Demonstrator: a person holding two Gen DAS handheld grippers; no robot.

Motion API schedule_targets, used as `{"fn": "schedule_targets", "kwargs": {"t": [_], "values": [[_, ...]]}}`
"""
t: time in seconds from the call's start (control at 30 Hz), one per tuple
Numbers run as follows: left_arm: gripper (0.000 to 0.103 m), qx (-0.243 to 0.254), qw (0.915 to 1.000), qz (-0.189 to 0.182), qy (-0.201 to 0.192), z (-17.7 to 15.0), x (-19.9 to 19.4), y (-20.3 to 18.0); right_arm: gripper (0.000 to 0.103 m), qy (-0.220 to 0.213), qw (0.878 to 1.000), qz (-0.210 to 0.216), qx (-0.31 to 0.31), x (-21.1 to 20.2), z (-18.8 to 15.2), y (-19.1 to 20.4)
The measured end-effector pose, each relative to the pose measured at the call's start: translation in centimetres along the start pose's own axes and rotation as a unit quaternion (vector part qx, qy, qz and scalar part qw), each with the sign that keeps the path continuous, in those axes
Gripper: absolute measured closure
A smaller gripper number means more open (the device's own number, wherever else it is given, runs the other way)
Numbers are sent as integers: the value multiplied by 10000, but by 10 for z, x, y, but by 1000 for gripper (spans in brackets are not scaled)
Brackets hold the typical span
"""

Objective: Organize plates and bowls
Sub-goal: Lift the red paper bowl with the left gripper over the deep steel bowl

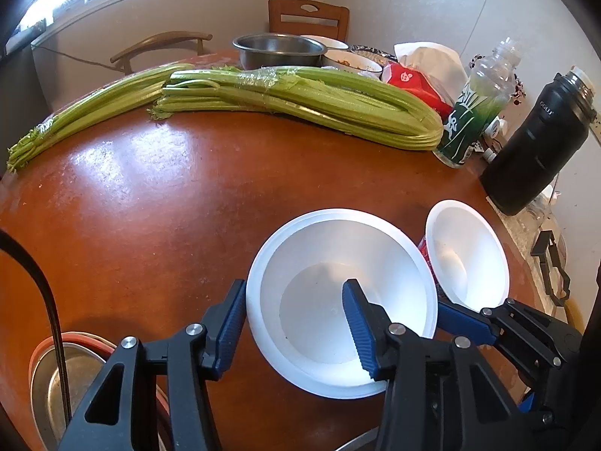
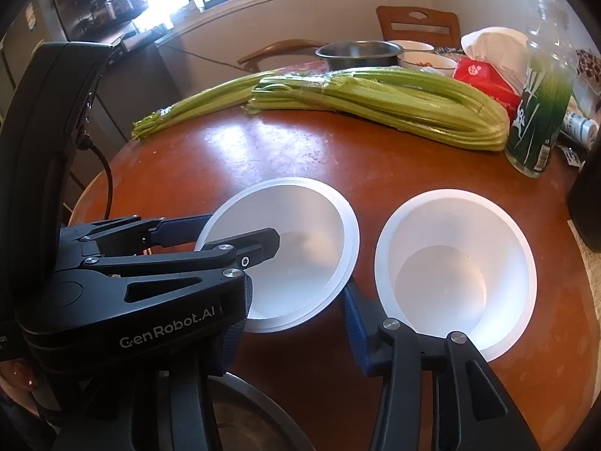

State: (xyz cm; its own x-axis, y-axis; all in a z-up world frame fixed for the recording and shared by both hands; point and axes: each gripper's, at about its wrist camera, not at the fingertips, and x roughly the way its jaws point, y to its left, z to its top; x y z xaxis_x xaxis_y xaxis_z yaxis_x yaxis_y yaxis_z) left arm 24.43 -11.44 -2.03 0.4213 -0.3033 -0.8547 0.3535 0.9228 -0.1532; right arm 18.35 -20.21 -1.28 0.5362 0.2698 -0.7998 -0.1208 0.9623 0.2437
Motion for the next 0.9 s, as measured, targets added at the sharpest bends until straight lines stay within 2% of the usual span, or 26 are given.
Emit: {"fn": "schedule_targets", "kwargs": {"t": [0.4,0.9], "values": [[52,-63,9998,44,-157,-7,-22,-2,53,-175,9996,41,-224,-15,-1,9],[52,24,9982,212,-552,-27,-75,-17,53,-544,9974,175,-444,-61,-16,27]]}}
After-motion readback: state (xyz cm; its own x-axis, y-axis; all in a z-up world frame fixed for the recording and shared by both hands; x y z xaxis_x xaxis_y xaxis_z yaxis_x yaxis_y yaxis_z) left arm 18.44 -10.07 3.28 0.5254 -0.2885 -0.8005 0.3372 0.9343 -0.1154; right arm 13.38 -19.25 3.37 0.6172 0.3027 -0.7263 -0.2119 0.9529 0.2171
